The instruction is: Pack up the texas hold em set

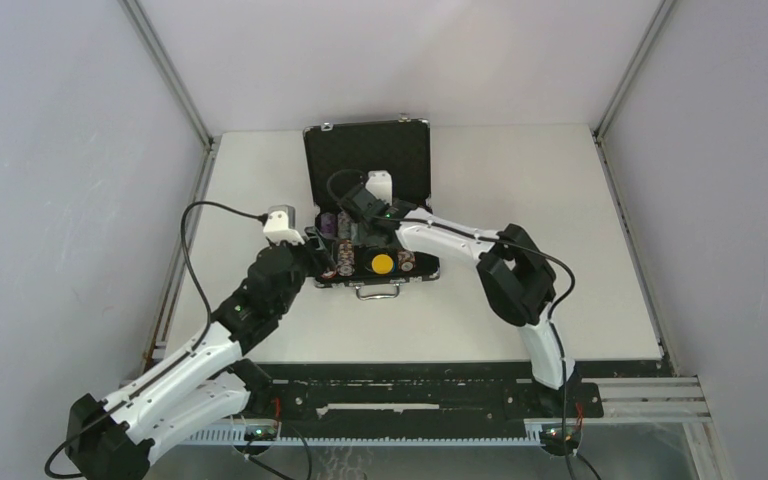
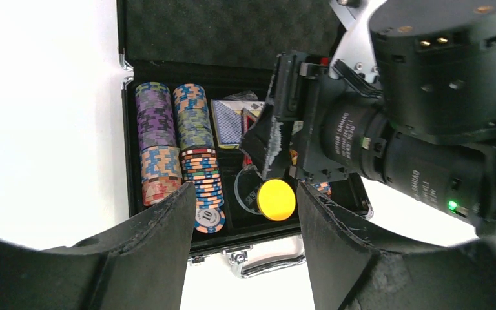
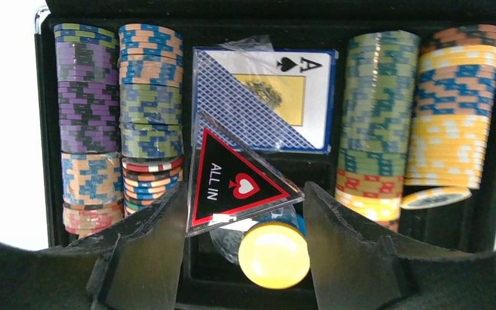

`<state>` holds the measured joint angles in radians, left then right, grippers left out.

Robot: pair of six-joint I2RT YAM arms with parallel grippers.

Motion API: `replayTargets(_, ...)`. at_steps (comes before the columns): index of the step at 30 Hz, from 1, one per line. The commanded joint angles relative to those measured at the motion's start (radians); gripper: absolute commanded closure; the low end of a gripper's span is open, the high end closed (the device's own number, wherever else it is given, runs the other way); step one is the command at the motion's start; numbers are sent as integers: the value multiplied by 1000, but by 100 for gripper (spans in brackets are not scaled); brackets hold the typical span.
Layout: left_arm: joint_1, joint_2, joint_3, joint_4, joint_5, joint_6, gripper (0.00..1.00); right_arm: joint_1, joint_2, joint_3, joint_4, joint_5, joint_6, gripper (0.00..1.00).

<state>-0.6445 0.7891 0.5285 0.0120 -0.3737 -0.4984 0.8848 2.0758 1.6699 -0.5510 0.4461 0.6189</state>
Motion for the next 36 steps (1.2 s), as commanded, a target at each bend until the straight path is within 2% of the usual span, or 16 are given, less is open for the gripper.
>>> replayTargets(1,5,-3,-23,34,-23,-9,37,-2,54,117,18,-16,-52,57)
replayTargets(3,6,11,-19,33,-13,-8,37,-10,87,167,5,-37,-51,49)
replayTargets(6,6,14,-18,37,2,-9,37,-15,105,203,2,-41,-59,18)
replayTargets(7,6,10,-19,38,2,-9,37,-15,99,197,9,-35,-66,12)
replayTargets(9,6,7,-21,40,-4,-7,37,-20,82,178,19,-21,-77,8)
replayTargets(14,6,18,-21,49,-2,-7,37,-51,17,91,54,-19,-69,8)
replayTargets(15,6,21,-22,51,-1,-6,37,-57,4,74,58,-15,-62,11)
replayTargets(19,6,31,-25,63,-2,-6,37,-79,-51,4,93,2,-43,46)
replayTargets(20,6,36,-27,70,-2,-5,37,-85,-68,-13,109,15,-41,56)
replayTargets(23,9,37,-39,110,-19,-8,37,-116,-130,-93,203,0,-85,100)
replayTargets(26,32,38,-51,146,9,-30,33,-178,-193,-172,351,-175,-221,100)
replayTargets(28,53,44,-49,153,34,-45,29,-229,-215,-192,393,-209,-240,100)
replayTargets(31,64,45,-41,134,7,-28,29,-291,-201,-166,412,-161,-306,88)
replayTargets(33,66,34,-40,111,-20,-12,29,-315,-188,-148,435,-111,-363,65)
replayTargets(34,68,27,-42,105,-34,-6,29,-325,-182,-149,469,-115,-403,50)
replayTargets(36,71,12,-47,99,-45,0,29,-351,-152,-129,511,-148,-439,37)
